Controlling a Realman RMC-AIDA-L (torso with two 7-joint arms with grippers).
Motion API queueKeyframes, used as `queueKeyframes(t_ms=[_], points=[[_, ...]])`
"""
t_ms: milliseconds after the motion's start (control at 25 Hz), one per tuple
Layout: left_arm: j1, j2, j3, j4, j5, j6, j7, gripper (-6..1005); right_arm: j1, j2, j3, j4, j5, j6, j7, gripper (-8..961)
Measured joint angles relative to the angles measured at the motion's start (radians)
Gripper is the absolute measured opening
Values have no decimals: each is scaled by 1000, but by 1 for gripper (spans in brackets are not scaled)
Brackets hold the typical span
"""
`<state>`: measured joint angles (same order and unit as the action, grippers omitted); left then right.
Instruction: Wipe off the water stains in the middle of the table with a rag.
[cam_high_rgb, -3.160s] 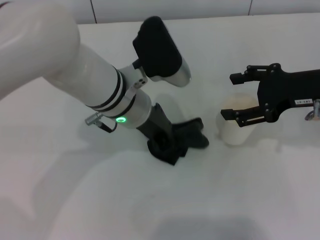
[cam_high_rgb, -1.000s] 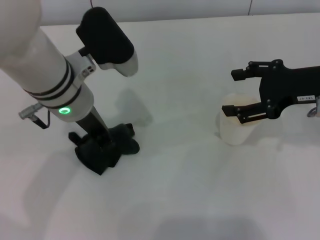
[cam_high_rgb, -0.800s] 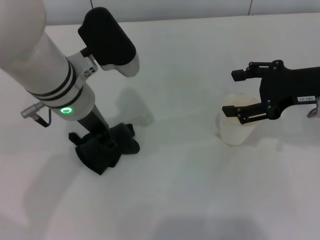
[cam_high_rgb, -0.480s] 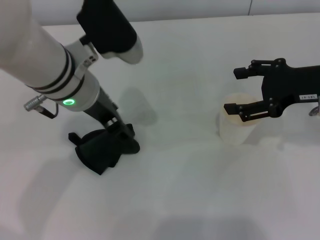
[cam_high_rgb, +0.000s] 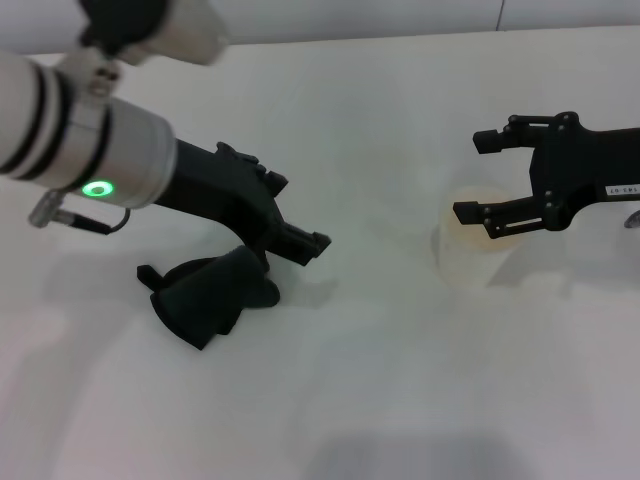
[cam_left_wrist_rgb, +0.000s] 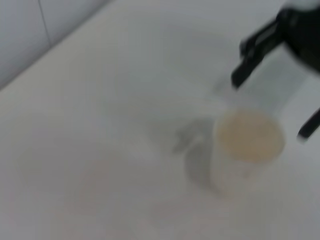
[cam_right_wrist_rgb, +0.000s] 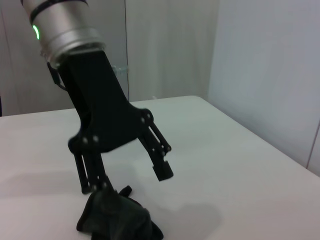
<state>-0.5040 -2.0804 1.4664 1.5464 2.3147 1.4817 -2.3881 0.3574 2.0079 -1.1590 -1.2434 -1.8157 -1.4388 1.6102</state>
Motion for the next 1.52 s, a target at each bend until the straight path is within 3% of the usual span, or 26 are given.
queueKeyframes(t_ms=[240, 400, 560, 760, 1080, 1520], points=[[120, 1, -155, -31, -285, 12, 140, 889, -1, 0, 1, 2, 1, -4, 0, 871], [184, 2, -245, -134, -444, 46, 255, 890, -1, 0, 1, 4, 1, -6, 1, 871], [213, 2, -315, -343, -543, 75, 435, 889, -1, 2, 2, 8, 1, -7, 1, 871], [216, 2, -365, -587, -572, 54, 705, 890, -2, 2, 2, 10, 1, -4, 0, 871], [228, 2, -423, -867, -742, 19, 1249, 890, -4, 3, -3, 22, 1, -8, -8, 871], [253, 6, -445, -916, -758, 22, 1279, 889, -46, 2, -6, 38, -1, -60, -86, 871]])
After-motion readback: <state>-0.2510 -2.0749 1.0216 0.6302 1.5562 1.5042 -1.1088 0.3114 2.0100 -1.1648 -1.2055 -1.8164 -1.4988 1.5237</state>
